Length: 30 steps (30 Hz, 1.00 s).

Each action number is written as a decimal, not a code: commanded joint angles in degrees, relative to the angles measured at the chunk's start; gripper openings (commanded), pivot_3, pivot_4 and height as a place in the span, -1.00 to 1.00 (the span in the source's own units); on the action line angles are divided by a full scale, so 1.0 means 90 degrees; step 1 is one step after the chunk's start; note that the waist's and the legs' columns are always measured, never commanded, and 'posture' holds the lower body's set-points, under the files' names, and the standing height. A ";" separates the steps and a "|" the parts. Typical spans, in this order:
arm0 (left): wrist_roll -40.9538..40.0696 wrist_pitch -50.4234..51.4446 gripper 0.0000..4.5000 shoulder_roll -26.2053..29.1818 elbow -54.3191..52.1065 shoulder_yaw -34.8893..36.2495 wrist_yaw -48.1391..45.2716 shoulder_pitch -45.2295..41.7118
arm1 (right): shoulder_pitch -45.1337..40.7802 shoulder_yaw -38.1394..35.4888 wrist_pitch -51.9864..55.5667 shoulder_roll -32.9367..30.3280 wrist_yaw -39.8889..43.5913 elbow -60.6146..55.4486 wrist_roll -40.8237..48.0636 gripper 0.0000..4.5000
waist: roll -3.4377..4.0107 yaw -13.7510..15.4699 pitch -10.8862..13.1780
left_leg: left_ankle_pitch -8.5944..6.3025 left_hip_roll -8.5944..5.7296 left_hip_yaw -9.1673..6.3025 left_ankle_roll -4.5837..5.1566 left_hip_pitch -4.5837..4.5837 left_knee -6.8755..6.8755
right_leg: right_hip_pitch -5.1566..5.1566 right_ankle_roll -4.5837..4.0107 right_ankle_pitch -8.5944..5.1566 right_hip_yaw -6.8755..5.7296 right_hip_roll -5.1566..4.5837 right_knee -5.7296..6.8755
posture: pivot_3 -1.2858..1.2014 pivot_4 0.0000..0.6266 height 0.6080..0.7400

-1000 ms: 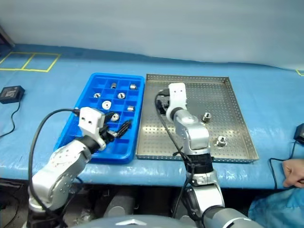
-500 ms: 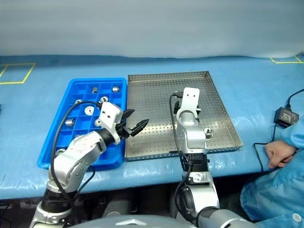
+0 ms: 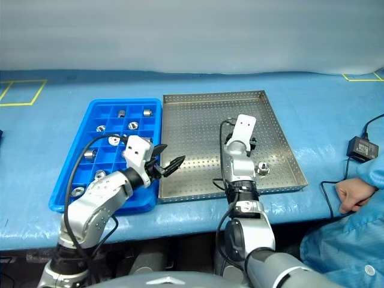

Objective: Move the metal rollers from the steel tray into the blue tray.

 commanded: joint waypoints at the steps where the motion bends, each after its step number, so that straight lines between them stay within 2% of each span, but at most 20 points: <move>1: -0.0012 -0.0111 0.75 -0.0013 -0.0360 0.0133 0.0069 0.0014 | -0.0141 -0.0205 -0.0049 0.0079 -0.0198 0.0249 0.0209 0.38 | -0.0001 0.0007 0.0000 | 0.0000 0.0001 0.0001 0.0000 0.0007 0.0000 | 0.0006 -0.0001 -0.0001 0.0002 0.0000 0.0000 | 0.11 -0.52 1.00; 7: -0.0021 -0.0085 0.75 0.0006 -0.0385 0.0165 0.0110 0.0015 | -0.0111 -0.0191 -0.0146 0.0119 -0.0198 0.0278 0.0392 -0.40 | -0.0002 0.0017 -0.0001 | -0.0001 0.0001 0.0004 0.0001 0.0021 -0.0002 | 0.0019 -0.0019 -0.0012 0.0005 -0.0001 0.0000 | 0.11 -0.52 1.00; 12: -0.0019 -0.0055 0.75 0.0027 -0.0411 0.0192 0.0132 0.0024 | -0.0035 -0.0022 -0.0064 0.0170 -0.0052 0.0014 0.0469 -0.40 | -0.0002 0.0012 -0.0001 | -0.0001 0.0002 0.0009 0.0002 0.0029 -0.0002 | 0.0023 -0.0020 -0.0013 0.0011 0.0000 0.0000 | 0.11 -0.52 1.00; 17: -0.0042 0.0013 0.75 0.0139 -0.0608 0.0390 0.0211 0.0159 | 0.0199 0.0530 0.0230 0.0190 0.0919 -0.0919 0.0658 -0.40 | 0.0001 0.0005 0.0001 | -0.0001 0.0003 0.0023 0.0002 0.0028 -0.0018 | 0.0008 -0.0013 -0.0009 0.0028 0.0004 0.0000 | 0.13 -0.52 1.00; 20: -0.0088 0.0185 0.75 0.0359 -0.1108 0.0976 0.0337 0.0509 | 0.0537 0.1678 0.0984 -0.0022 0.3039 -0.2329 0.1418 -0.40 | 0.0001 -0.0007 0.0002 | -0.0002 0.0010 0.0029 0.0003 0.0025 -0.0031 | -0.0006 0.0004 0.0001 0.0037 0.0013 -0.0002 | 0.15 -0.52 1.00; 23: -0.0041 0.0484 0.75 0.0657 -0.1596 0.1543 0.0469 0.0928 | 0.0749 0.2506 0.1821 -0.0291 0.4334 -0.3515 0.2051 -0.40 | 0.0002 0.0019 0.0004 | -0.0011 0.0032 0.0033 0.0015 0.0028 -0.0036 | -0.0011 -0.0005 -0.0004 0.0047 0.0036 -0.0002 | 0.17 -0.52 1.00; 26: 0.0025 0.0827 0.75 0.0958 -0.2149 0.2075 0.0572 0.1452 | 0.0715 0.3127 0.2269 -0.0547 0.5216 -0.4216 0.2481 -0.40 | 0.0002 0.0116 0.0004 | -0.0014 0.0066 0.0022 0.0014 0.0030 -0.0039 | -0.0008 -0.0022 -0.0015 0.0031 0.0048 -0.0001 | 0.20 -0.52 1.00; 30: 0.0000 0.1091 0.75 0.1033 -0.2571 0.2601 0.0719 0.1871 | 0.0651 0.3741 0.2401 -0.0582 0.5672 -0.4288 0.2514 -0.40 | -0.0001 0.0347 0.0004 | -0.0016 0.0082 0.0019 0.0008 0.0031 -0.0031 | -0.0003 -0.0064 -0.0041 0.0021 0.0047 -0.0003 | 0.24 -0.52 1.00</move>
